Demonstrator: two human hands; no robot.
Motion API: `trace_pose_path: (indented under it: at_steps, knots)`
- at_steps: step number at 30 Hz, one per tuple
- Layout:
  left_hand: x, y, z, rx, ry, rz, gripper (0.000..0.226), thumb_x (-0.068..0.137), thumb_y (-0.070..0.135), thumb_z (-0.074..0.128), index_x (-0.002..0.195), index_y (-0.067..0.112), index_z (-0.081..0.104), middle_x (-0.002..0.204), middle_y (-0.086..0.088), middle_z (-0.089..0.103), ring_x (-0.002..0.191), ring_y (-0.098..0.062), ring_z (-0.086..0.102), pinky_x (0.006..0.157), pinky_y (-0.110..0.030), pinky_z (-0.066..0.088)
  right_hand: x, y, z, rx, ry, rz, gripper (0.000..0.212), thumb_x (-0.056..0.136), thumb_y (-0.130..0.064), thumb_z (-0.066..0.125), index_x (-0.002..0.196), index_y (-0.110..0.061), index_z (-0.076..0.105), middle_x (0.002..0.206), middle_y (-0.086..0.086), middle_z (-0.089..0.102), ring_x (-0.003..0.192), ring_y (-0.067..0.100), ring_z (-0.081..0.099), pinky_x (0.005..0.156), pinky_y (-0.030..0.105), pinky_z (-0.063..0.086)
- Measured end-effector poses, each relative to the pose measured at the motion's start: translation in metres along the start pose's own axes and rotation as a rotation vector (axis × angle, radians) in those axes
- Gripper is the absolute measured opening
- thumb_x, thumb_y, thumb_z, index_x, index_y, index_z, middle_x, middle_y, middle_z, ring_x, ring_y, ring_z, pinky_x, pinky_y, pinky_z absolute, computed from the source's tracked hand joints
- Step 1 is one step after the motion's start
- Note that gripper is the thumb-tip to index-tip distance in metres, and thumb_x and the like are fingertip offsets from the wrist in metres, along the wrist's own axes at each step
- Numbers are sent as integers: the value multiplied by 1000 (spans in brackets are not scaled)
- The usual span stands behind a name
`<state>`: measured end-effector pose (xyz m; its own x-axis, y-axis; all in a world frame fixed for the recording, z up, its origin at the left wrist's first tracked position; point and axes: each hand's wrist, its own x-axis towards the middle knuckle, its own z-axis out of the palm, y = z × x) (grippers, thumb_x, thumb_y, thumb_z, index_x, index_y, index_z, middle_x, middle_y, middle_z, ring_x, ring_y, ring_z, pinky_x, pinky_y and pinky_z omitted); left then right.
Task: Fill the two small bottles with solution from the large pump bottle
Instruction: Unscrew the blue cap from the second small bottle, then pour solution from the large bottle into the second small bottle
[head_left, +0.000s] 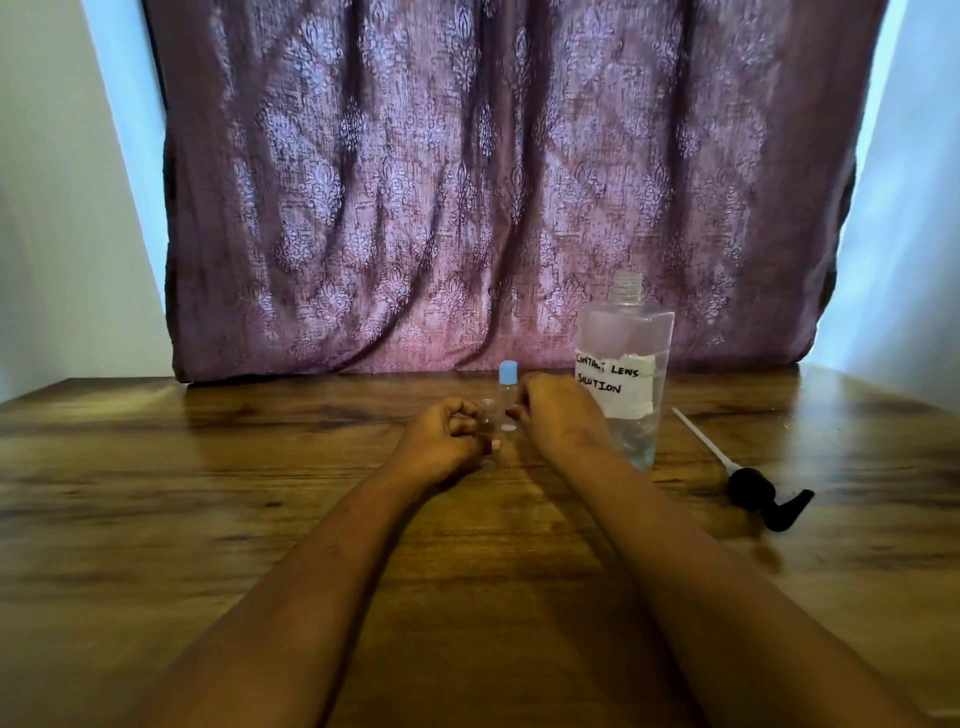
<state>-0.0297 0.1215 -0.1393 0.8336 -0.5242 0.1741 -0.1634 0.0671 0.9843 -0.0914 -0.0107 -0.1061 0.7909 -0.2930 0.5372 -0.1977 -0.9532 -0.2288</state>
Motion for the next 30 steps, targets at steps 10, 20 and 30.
trace_pose_path:
  at_steps: [10,20,30]
  knots:
    - [-2,3,0,52,-12,-17,33,79,-13,69,91,15,57,99,-15,72,97,-35,69,85,-52,56,-2,2,19,72,-200,96,26,81,-18,67,106,-11,63,104,13,66,94,27,62,81,37,53]
    - [-5,5,0,169,-10,32,32,79,-6,73,86,19,54,91,-17,66,88,-27,64,85,-54,55,-13,9,-81,184,804,90,50,82,-41,63,125,-19,49,130,9,49,121,31,41,99,37,30]
    - [-11,6,6,191,-9,76,26,81,-4,71,95,14,56,103,-18,73,90,-26,70,71,-36,58,-5,49,-50,815,298,308,74,60,-29,85,118,-13,41,108,-1,54,99,19,55,76,27,44]
